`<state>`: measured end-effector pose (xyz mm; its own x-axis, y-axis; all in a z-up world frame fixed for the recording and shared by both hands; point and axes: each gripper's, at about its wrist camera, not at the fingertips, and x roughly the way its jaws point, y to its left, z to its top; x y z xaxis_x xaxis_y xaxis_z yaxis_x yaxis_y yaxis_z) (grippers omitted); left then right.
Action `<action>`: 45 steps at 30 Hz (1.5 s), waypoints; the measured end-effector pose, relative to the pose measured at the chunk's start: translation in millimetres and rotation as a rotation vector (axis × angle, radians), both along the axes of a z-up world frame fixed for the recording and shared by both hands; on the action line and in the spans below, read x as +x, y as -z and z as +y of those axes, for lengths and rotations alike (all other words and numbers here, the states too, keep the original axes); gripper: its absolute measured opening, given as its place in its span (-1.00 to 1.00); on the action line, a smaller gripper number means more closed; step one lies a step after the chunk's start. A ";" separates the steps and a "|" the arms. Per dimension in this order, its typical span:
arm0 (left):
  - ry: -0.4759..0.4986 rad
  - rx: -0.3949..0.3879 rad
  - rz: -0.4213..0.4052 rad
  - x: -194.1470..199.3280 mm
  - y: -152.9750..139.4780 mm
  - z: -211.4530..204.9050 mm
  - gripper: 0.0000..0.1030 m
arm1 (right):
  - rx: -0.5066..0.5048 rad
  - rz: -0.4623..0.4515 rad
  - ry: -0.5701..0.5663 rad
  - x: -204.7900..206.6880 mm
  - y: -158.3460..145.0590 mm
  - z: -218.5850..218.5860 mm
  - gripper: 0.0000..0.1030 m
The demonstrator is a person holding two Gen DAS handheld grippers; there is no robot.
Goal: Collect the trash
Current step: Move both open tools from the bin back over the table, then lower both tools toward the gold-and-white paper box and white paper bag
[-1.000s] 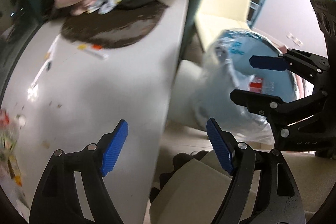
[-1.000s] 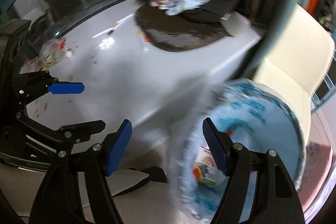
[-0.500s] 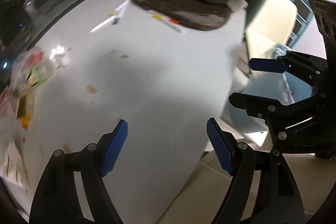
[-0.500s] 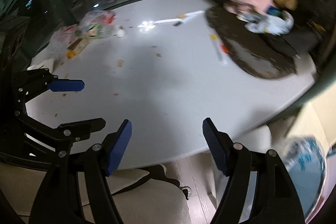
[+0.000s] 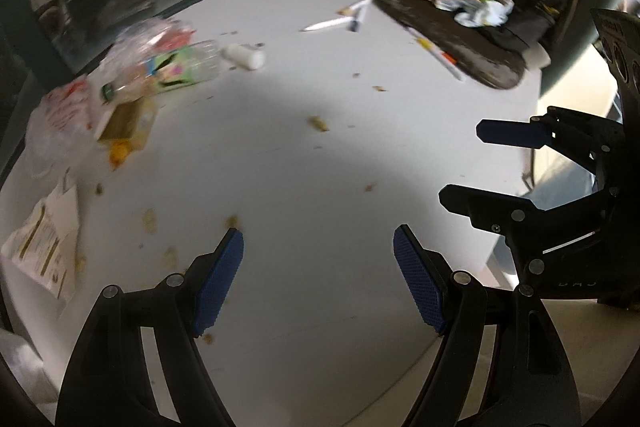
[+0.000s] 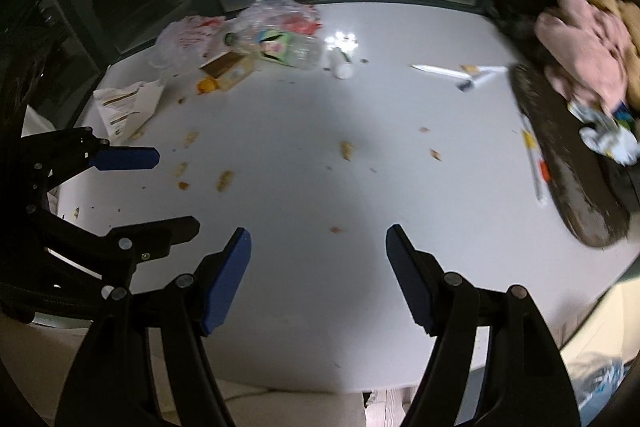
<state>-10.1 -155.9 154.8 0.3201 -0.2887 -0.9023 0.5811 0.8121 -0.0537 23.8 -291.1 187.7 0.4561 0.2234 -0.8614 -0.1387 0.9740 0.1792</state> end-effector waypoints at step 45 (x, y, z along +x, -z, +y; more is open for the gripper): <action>-0.544 0.091 0.016 132.5 39.6 167.8 0.66 | 0.029 0.032 -0.459 197.7 25.2 161.8 0.50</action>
